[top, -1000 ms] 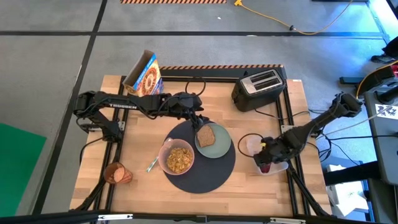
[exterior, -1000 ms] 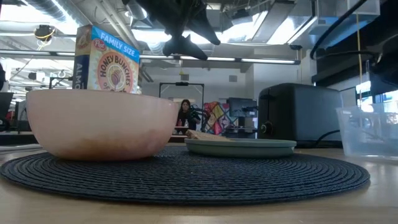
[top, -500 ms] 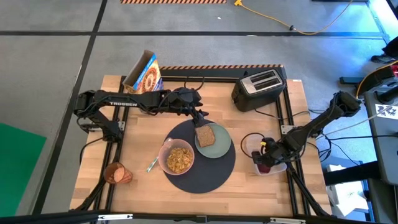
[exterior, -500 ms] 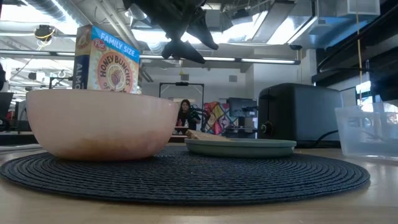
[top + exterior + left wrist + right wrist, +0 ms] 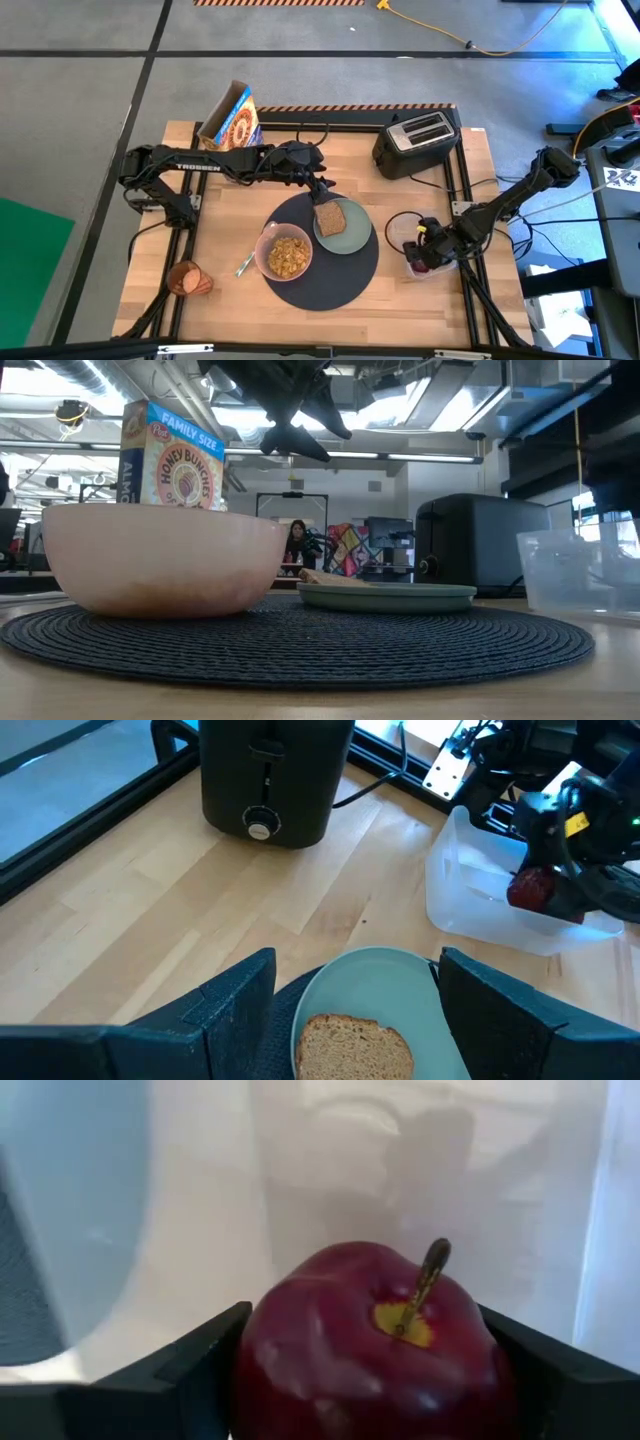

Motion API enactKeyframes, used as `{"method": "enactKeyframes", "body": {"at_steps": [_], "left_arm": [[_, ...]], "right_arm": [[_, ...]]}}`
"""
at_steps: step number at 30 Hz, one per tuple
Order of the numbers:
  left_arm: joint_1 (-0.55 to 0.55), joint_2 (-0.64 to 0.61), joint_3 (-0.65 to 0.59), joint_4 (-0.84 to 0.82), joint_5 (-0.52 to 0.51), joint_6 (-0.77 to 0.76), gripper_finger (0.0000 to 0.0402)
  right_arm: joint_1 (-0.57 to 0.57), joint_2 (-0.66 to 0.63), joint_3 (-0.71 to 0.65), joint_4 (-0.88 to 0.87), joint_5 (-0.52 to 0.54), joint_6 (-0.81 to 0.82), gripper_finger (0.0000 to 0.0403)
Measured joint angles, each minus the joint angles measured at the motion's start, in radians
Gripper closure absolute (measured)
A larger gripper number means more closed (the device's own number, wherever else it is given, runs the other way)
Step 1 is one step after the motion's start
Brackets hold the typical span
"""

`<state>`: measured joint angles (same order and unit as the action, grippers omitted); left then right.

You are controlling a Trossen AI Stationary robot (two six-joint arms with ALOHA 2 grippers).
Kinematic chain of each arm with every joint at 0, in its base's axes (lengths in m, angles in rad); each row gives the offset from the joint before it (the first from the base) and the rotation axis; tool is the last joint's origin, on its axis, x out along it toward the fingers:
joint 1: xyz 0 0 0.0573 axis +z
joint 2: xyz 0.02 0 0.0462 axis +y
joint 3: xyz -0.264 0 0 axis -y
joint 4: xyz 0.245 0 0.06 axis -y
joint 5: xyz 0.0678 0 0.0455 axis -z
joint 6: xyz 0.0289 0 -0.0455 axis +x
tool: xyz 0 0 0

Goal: Arrange a breakfast setting
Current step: Put the apple from the transparent bin on the blue plate

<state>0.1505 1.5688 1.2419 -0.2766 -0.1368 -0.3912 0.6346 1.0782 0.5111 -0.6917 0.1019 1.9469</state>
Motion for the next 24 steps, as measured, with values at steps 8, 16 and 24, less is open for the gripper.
{"method": "enactKeyframes", "body": {"at_steps": [8, 16, 24], "left_arm": [[0.000, 0.000, 0.000, 0.020, 0.004, -0.009, 0.0137], [-0.003, 0.000, 0.000, 0.147, 0.049, -0.025, 0.0137], [-0.036, 0.000, 0.000, 0.302, 0.119, 0.050, 0.0137]], "right_arm": [[0.000, 0.000, 0.117, -0.230, 0.177, -0.103, 0.0092], [0.000, 0.000, 0.291, -0.505, 0.397, -0.260, 0.0106], [0.000, 0.000, 0.427, -0.592, 0.629, -0.464, 0.0106]]}}
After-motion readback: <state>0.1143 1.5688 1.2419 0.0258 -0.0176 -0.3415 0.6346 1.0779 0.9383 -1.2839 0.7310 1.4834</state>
